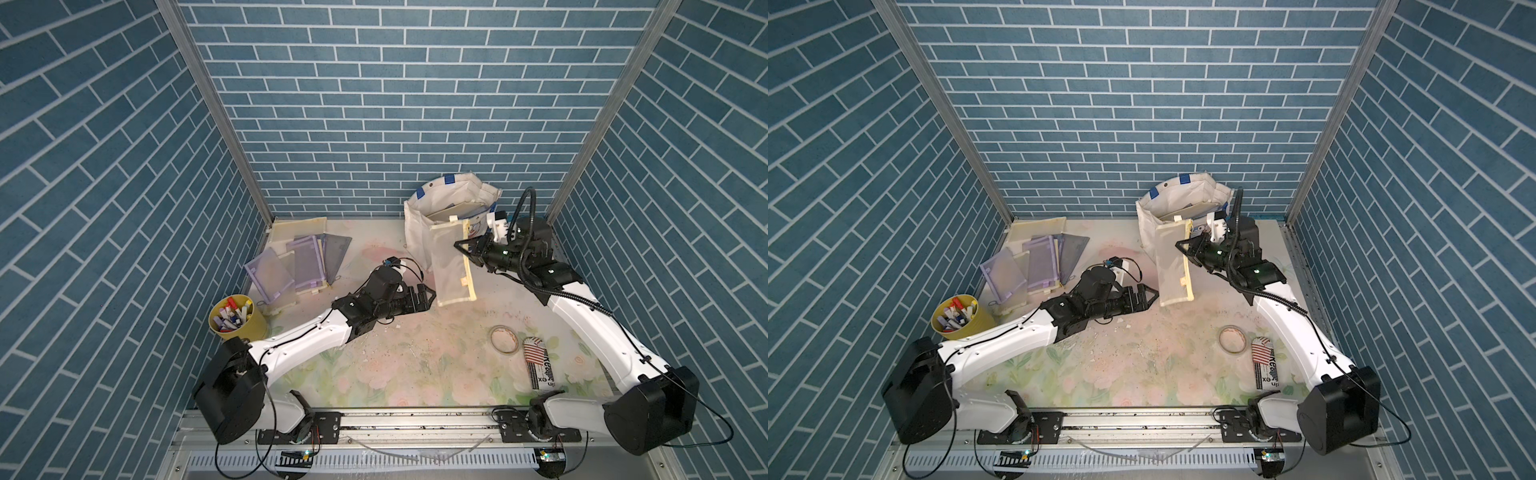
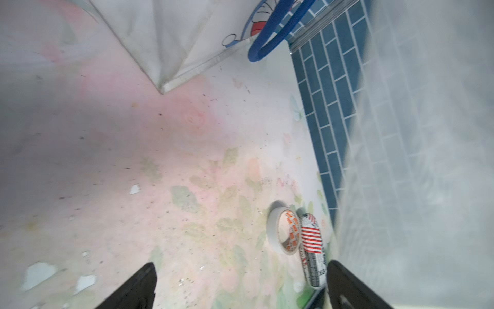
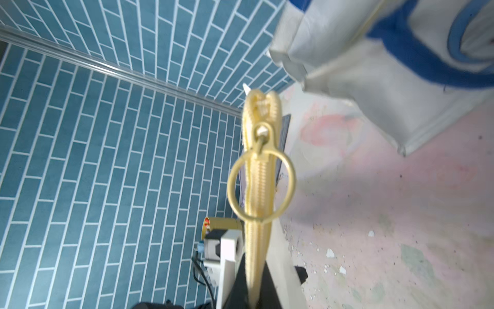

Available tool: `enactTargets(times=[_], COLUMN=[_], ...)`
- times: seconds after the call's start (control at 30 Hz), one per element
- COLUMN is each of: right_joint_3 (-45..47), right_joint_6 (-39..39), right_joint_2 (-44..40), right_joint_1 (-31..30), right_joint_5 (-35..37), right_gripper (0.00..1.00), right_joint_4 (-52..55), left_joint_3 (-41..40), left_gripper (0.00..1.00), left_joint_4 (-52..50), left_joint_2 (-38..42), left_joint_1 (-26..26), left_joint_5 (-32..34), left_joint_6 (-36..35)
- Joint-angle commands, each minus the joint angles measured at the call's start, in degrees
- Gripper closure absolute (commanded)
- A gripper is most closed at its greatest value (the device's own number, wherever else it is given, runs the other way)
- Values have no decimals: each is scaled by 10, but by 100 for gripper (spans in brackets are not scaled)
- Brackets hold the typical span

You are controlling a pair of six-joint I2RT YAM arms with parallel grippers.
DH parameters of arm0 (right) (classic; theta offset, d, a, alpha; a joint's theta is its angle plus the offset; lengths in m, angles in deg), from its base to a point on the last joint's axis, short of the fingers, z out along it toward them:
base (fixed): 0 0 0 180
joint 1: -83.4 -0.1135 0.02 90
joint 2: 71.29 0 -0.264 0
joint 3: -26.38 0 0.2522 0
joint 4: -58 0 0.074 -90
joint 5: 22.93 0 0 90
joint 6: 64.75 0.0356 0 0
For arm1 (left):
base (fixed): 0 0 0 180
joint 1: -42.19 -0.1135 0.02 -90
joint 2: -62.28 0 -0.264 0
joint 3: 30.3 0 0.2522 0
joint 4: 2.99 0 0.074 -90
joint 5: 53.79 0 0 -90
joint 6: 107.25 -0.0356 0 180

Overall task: Put the pencil pouch into the canvas bag
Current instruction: Pick up the pencil pouch from the center of the board, then place the pencil pouch in the canvas bag.

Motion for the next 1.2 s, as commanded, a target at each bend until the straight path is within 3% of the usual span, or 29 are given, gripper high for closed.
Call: enactTargets(times=[0.0,0.33,0.53,0.73,0.83,1.03,1.17], right_joint_3=[-125,-504,-636,-797,-776,-591,-540], right_joint_6=[-13,21,88,109,100,94,92], right_joint_2=[62,324,453,584,584,509,499], right_joint_1=[8,17,10,8,9,7,6], right_joint_5=[53,205,308,345,355,380,388], right_gripper=[100,100,100,100,100,100,100], right_joint_4=[73,84,48,84,87,-2,-14], left_joint_3=[3,10,28,42,59,68,66], left_gripper=[1,1,1,1,1,0,1], left_joint_4=[-116,-186,-215,-226,-240,-234,-220], left_joint_2=[30,79,96,101,99,91,79], left_joint_1=[-1,0,0,-9,-19,-51,-66], left_joint_5=[69,116,134,144,149,130,113], left_joint_6=[-69,-113,-139,-158,-173,-181,-180])
